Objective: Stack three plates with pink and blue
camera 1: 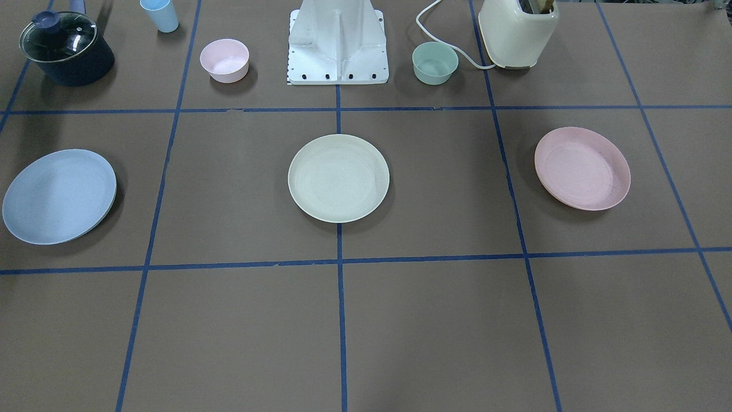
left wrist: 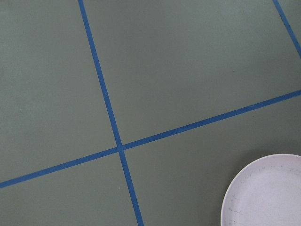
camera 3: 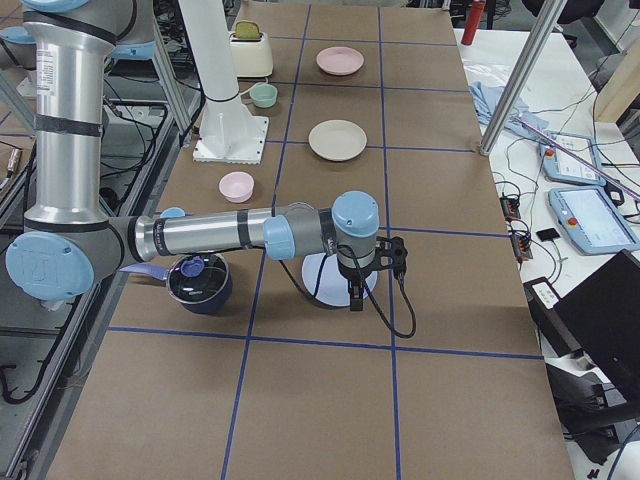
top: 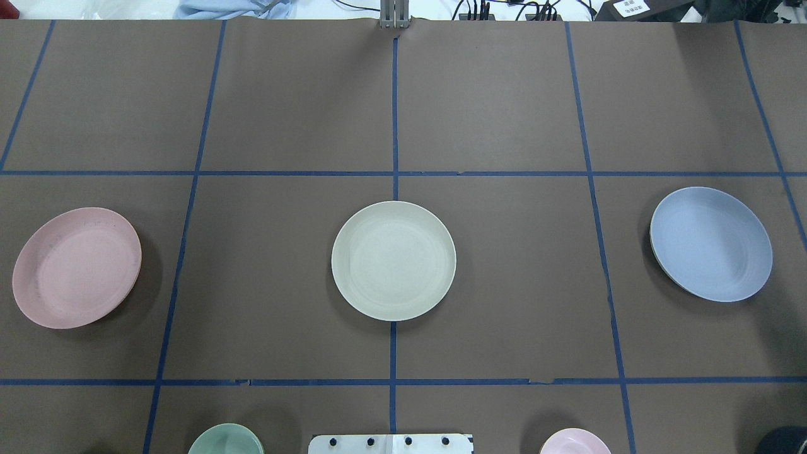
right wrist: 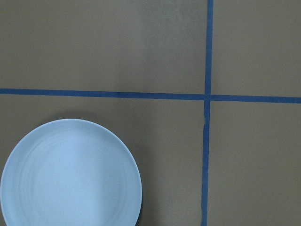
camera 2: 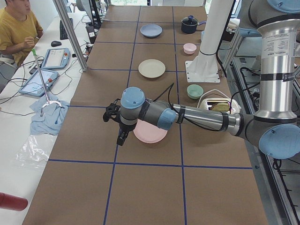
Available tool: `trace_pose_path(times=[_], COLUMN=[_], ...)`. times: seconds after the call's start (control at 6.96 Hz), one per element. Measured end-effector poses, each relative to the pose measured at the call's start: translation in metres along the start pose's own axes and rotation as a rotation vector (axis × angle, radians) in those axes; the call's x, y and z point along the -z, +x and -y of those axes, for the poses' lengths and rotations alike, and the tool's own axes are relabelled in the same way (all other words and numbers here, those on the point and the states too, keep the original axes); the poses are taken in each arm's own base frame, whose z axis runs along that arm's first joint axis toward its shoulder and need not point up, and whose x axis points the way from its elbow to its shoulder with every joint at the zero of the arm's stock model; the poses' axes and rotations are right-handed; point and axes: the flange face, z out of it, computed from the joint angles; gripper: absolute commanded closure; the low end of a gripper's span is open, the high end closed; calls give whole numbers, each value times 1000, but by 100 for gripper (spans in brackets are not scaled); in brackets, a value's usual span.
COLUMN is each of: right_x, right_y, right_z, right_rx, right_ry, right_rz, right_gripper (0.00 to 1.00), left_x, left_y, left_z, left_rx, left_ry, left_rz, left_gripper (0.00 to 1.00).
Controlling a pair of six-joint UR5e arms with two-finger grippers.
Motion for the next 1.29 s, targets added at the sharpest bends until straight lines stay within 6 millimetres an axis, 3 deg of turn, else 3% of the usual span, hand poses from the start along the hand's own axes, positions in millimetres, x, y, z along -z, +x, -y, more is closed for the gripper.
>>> trace_pose_path(times=[0.58, 1.29], right_x=[-1, -4], right_y=[1, 4], right_z=[0, -6], right_rx=[-2, -4], right_ry=[-1, -5], right_rz=[1, 5], right_gripper=[0, 0], left_x=[14, 11], left_y=[15, 15], left_z=[0, -11], left_rx=[-20, -21], left_ry=[20, 14], left_rz=[-11, -17], left_gripper=[0, 0])
